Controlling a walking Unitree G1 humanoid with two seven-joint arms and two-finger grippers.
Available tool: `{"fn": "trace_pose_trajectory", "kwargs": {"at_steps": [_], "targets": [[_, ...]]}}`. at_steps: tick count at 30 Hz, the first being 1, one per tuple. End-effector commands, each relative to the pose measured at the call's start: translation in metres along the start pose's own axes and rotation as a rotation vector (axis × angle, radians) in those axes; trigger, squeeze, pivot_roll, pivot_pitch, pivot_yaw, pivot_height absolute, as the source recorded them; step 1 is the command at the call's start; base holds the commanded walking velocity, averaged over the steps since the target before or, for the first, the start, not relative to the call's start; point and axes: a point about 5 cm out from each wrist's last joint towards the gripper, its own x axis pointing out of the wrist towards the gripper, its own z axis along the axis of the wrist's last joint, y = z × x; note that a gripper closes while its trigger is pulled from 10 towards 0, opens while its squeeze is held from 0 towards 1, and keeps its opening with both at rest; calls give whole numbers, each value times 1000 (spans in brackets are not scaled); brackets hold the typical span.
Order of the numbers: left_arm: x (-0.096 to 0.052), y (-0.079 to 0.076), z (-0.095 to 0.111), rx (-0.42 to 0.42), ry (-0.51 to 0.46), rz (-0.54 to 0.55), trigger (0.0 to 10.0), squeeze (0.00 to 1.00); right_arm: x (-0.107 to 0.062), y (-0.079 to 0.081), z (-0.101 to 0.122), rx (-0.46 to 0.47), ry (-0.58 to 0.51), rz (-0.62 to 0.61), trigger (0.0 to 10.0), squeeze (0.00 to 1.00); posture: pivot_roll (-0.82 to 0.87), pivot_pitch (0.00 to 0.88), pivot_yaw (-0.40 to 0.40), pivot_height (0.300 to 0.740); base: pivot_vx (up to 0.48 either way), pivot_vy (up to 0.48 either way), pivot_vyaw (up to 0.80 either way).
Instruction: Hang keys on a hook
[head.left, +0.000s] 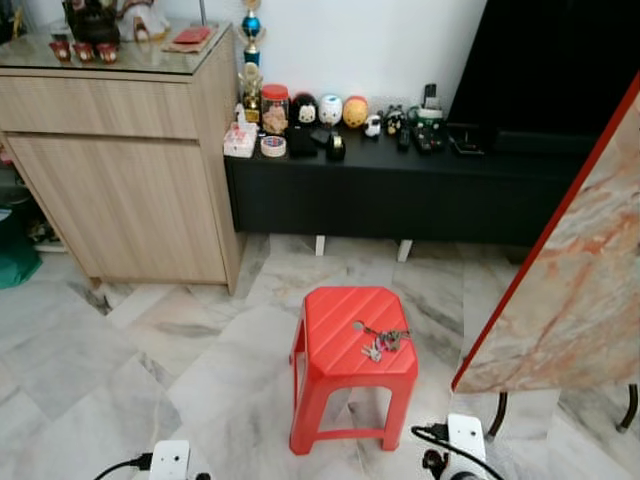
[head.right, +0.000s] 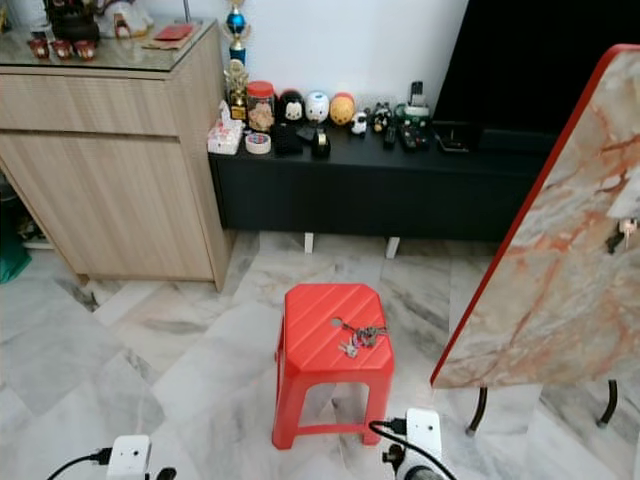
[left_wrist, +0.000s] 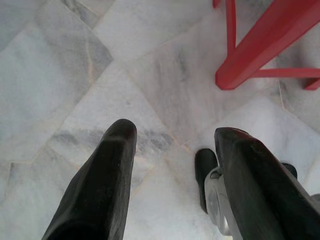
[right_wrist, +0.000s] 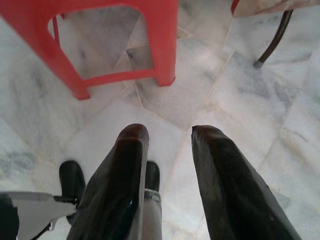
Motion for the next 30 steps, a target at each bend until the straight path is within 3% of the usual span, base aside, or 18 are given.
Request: {"fn": "trace_pose_trajectory", "kwargs": {"at_steps": [1, 25, 30], "targets": [[-1, -2, -4, -3, 16, -4, 10000, 0, 0, 1, -1, -19, -4, -2, 10000, 0, 79, 0, -64, 740, 0, 0, 506], [0, -5, 0, 13, 4, -17, 10000, 0, -1, 7, -7, -21, 1, 8, 10000, 0, 80, 0, -59, 740, 31, 0, 147], [0, -5, 0, 12, 2, -18, 10000, 0, -1, 7, -7, -26, -1, 11, 10000, 0, 79, 0, -59, 740, 247, 0, 200]]}}
